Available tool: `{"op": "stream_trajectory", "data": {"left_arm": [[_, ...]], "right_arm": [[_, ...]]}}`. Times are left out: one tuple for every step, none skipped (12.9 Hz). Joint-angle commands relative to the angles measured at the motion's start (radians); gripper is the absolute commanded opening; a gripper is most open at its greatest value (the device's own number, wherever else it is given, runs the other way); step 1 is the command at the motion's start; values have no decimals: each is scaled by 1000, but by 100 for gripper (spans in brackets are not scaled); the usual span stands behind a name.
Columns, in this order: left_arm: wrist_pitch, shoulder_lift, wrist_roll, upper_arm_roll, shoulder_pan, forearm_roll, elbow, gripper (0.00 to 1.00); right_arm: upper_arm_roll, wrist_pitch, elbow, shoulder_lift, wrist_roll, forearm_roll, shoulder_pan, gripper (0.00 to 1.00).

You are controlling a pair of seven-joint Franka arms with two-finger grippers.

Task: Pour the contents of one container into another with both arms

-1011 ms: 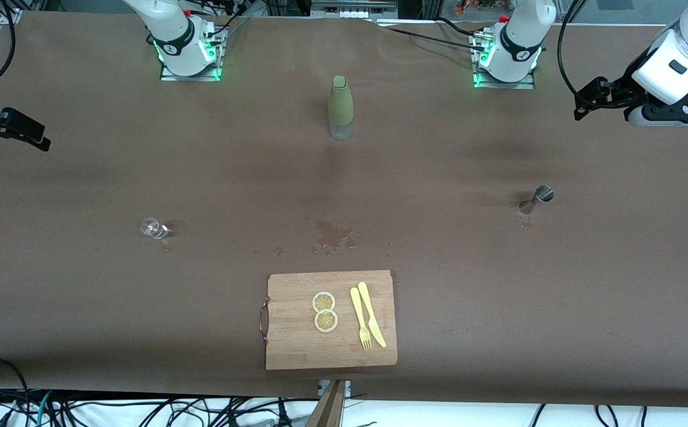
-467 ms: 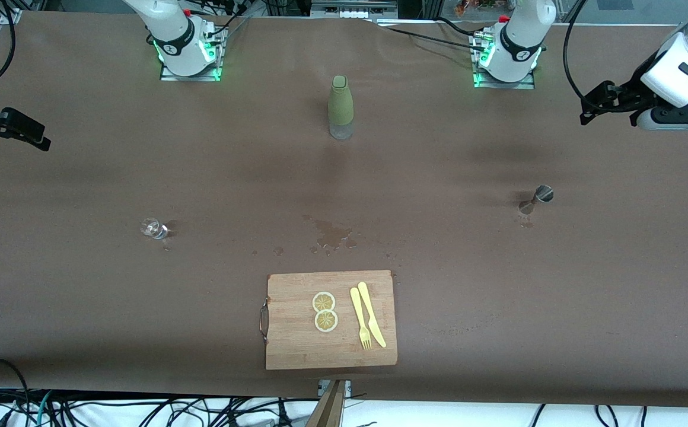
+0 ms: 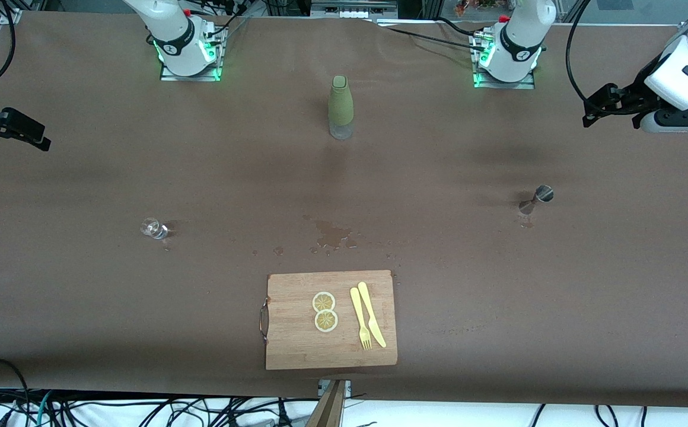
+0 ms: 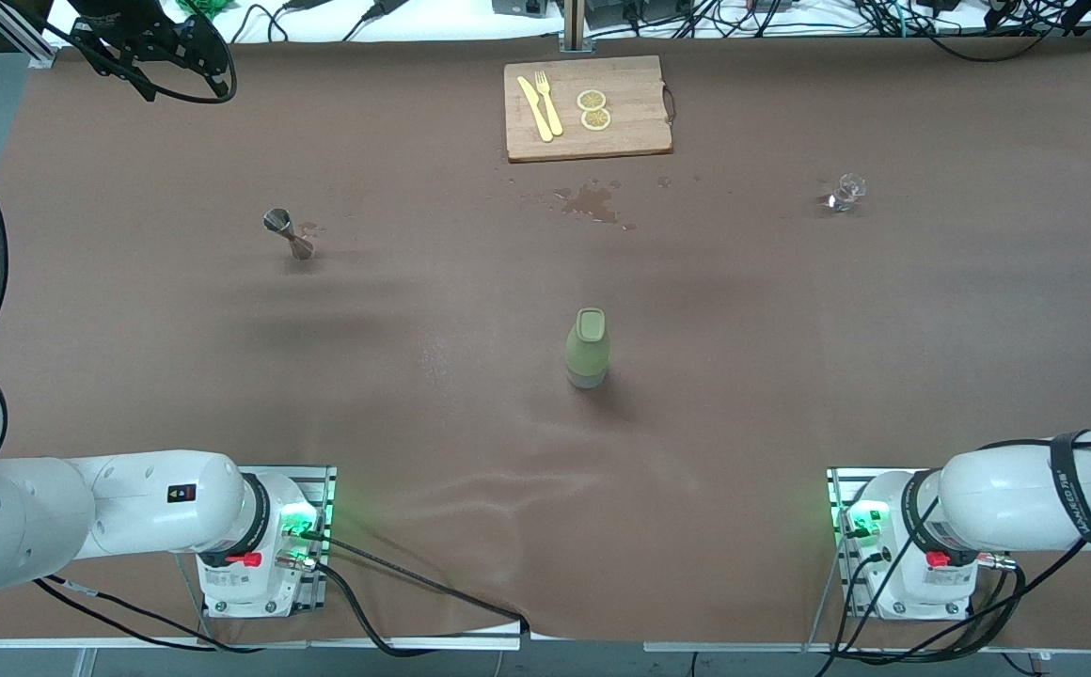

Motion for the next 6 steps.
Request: {"op": "stream_trajectory", "data": {"left_arm": [[9,4,19,-3,4,19,5,100],[6,4,19,-3,4,19,6,100],[3,4,19,-3,4,19,8,100],[3,4,19,-3,4,17,8,100],[6,4,19,-3,4,17,9,100],[8,8,19,-3,4,17,9,100]], "right_arm": [[3,-8,3,0,1,4,-2,100],[3,-10,3,0,1,5,-1,100],[3,-22,3,4,-4,5,-2,100],[3,-24,3,7,-4,5,-1,100],[4,-24,3,10,-4,5,-1,100],[4,-28,2,15,-13,5,-1,100]]}}
